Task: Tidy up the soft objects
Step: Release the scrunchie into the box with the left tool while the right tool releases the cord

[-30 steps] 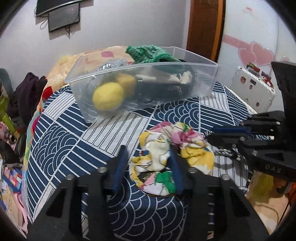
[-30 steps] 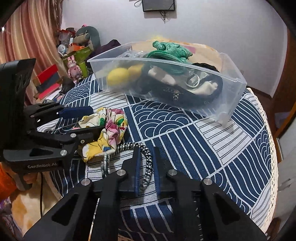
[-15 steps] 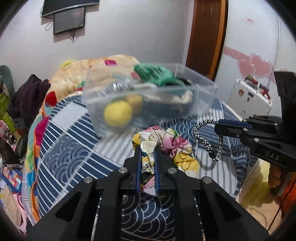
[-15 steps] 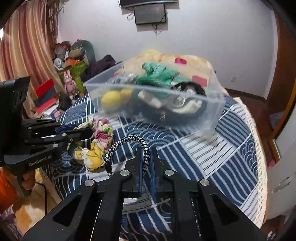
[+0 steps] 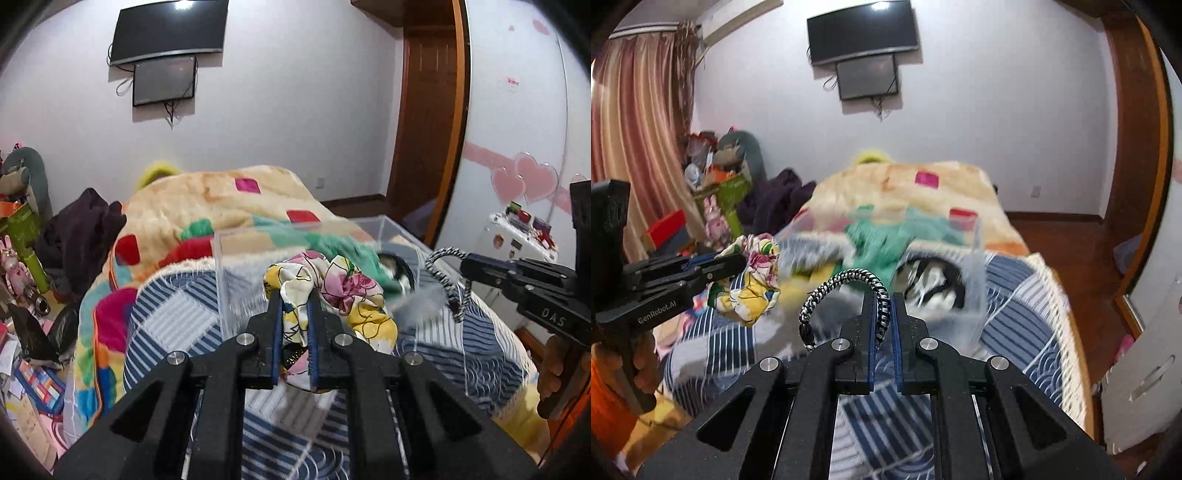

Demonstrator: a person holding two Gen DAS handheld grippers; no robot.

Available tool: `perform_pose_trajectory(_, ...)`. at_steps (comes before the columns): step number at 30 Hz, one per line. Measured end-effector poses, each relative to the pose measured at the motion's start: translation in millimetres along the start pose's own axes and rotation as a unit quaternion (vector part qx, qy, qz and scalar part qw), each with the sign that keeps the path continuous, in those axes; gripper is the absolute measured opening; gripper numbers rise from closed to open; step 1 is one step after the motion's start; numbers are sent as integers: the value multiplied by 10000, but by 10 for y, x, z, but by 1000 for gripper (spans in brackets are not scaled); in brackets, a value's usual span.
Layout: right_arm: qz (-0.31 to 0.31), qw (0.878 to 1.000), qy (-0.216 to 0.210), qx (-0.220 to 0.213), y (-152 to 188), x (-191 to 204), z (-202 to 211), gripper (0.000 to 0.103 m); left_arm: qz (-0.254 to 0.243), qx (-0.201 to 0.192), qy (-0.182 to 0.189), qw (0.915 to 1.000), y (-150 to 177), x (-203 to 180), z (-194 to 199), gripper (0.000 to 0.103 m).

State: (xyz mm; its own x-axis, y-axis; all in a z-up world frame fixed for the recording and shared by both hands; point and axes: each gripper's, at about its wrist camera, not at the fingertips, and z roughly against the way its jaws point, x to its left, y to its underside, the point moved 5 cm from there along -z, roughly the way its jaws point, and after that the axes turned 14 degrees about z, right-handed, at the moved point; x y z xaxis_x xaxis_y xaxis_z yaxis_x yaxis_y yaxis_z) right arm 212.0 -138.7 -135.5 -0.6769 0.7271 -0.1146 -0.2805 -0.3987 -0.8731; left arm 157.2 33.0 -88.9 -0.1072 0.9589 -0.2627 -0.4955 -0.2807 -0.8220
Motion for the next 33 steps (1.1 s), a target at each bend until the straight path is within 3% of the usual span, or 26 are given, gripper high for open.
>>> perform_pose_trajectory(6, -86, 9989, 392, -236, -220, -169, -39, 7, 15, -89, -129, 9999, -204, -11, -213, 11)
perform_pose_trajectory(11, -76, 9987, 445, -219, -322, -158, -192, 7, 33, 20, -265, 9996, -224, 24, -436, 11)
perform_pose_trajectory(21, 13, 9975, 647, 295, -152, -196, -463, 7, -96, 341, -552, 9978, -44, 58, -783, 11)
perform_pose_trajectory(23, 64, 9967, 702, 395, -119, -214, -497, 7, -193, 353, -562, 9976, -12, 36, -781, 15)
perform_pose_trajectory(27, 106, 9959, 689, 582, -50, -227, -528, 7, -195, 349, -491, 9980, 13, 30, -736, 31)
perform_pose_trajectory(33, 50, 9958, 525, 745, -1, -252, -473, 8, -84, 384, -409, 9984, 27, 40, -630, 39)
